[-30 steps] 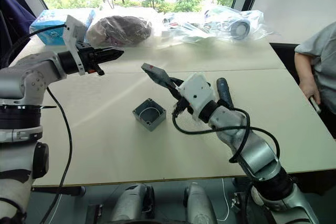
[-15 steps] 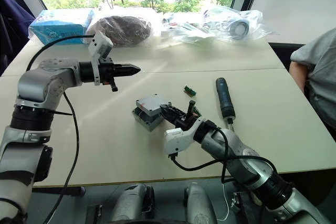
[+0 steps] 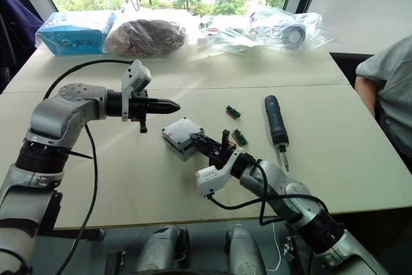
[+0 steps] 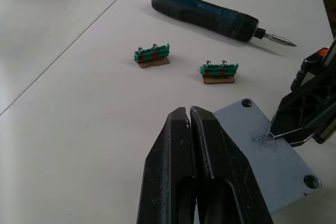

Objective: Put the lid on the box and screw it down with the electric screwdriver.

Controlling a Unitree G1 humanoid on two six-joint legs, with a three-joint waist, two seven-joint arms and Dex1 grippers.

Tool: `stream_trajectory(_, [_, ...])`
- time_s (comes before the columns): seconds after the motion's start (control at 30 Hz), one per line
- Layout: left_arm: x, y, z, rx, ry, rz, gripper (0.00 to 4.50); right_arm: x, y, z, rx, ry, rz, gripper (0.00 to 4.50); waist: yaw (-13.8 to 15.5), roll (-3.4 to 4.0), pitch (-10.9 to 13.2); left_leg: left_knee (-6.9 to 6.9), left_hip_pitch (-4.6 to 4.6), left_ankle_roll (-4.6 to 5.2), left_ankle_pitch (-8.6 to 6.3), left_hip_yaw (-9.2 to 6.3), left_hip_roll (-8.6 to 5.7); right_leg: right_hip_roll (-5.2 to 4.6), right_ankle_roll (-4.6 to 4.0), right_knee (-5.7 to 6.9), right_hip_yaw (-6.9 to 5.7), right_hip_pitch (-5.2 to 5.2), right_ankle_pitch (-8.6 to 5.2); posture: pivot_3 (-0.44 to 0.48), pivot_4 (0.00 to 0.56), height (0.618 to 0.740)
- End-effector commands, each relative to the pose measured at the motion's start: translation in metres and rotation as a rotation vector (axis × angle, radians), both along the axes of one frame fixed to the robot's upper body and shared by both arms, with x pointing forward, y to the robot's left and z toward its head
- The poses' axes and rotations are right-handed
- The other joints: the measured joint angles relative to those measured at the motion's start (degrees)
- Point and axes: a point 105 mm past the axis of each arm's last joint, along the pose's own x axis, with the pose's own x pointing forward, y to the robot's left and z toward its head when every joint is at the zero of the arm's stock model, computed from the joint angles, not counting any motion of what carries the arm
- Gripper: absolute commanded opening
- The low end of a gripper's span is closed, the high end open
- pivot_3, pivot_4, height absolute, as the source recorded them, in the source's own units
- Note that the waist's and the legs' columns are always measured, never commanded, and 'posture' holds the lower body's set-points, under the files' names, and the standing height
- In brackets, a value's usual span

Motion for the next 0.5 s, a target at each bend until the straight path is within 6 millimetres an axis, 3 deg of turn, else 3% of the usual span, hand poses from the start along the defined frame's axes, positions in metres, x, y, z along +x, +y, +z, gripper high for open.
stream_trajectory(0.03, [-0.003, -0.003, 0.001, 0.018, -0.027, -0.022, 0.07, 0.000, 0.004, 0.014, 0.033, -0.059, 0.012, 0.13, 0.0, 0.00, 0.0, 0.00, 0.00, 0.00, 0.00, 0.00, 0.00, 0.00, 0.00, 0.01, 0.00, 0.00, 0.00, 0.000, 0.150, 0.740])
stream_trajectory(0.5, [-0.005, -0.001, -0.020, 0.127, -0.039, -0.050, 0.07, 0.003, 0.004, -0.002, -0.013, -0.032, 0.010, 0.13, 0.0, 0.00, 0.0, 0.02, 0.02, -0.01, 0.01, 0.01, 0.00, 0.00, -0.02, 0.01, 0.00, 0.03, -0.01, 0.000, 0.150, 0.740])
